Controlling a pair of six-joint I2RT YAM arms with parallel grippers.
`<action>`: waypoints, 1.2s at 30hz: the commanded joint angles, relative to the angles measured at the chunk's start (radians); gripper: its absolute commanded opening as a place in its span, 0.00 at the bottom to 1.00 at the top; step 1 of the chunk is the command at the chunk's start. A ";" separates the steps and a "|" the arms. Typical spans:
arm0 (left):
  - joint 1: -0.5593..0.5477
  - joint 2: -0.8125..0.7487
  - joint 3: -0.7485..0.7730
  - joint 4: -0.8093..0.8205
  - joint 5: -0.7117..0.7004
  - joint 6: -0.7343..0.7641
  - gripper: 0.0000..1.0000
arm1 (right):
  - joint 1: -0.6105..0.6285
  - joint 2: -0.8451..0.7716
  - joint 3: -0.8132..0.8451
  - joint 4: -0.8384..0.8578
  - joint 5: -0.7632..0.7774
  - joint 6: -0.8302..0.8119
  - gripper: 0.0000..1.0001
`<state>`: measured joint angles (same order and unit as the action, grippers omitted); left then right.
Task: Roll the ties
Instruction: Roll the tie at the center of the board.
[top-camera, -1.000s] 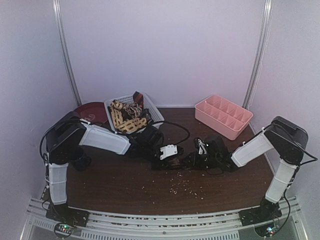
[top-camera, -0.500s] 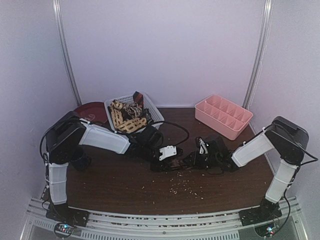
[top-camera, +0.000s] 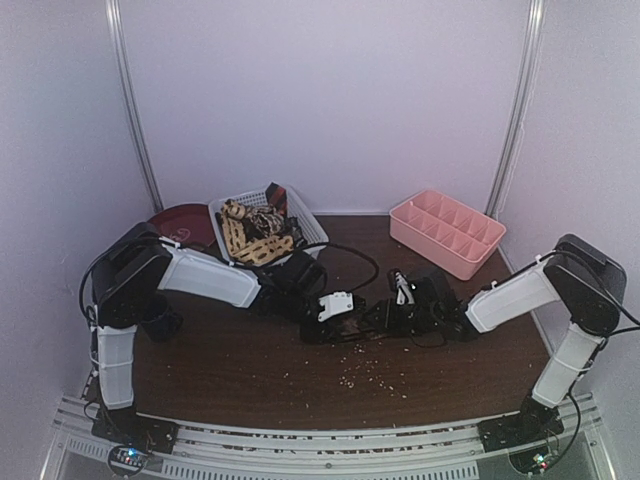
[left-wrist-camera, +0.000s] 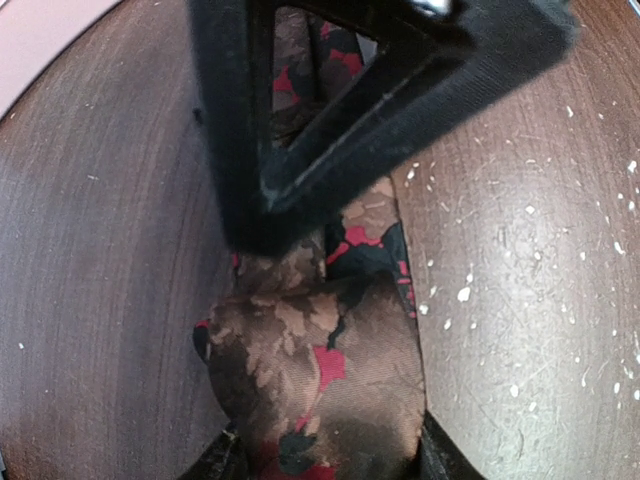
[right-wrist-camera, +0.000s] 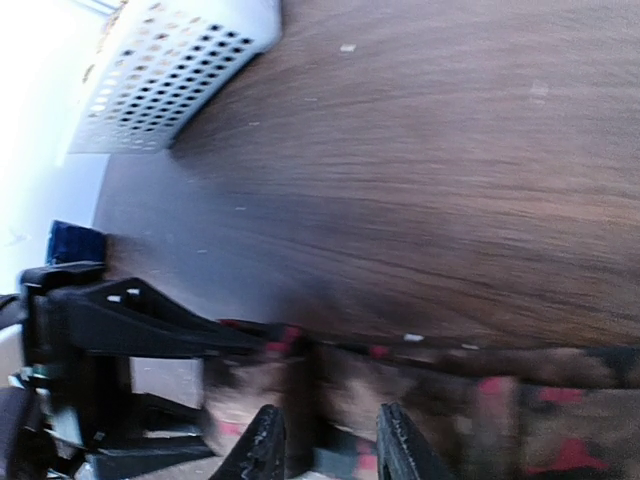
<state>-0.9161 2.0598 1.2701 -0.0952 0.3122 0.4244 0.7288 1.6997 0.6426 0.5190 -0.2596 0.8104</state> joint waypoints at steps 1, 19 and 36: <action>0.005 0.000 0.013 -0.047 0.012 -0.015 0.47 | 0.041 0.003 0.055 0.013 -0.022 -0.004 0.35; 0.005 -0.013 0.006 -0.029 -0.015 -0.052 0.56 | 0.083 0.114 0.106 -0.030 0.010 0.000 0.23; 0.021 -0.278 -0.300 0.194 -0.206 -0.380 0.45 | 0.083 0.118 0.084 -0.002 0.002 -0.014 0.23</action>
<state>-0.9039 1.8156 1.0473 -0.0021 0.1650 0.1642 0.8059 1.8015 0.7456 0.5312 -0.2584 0.8127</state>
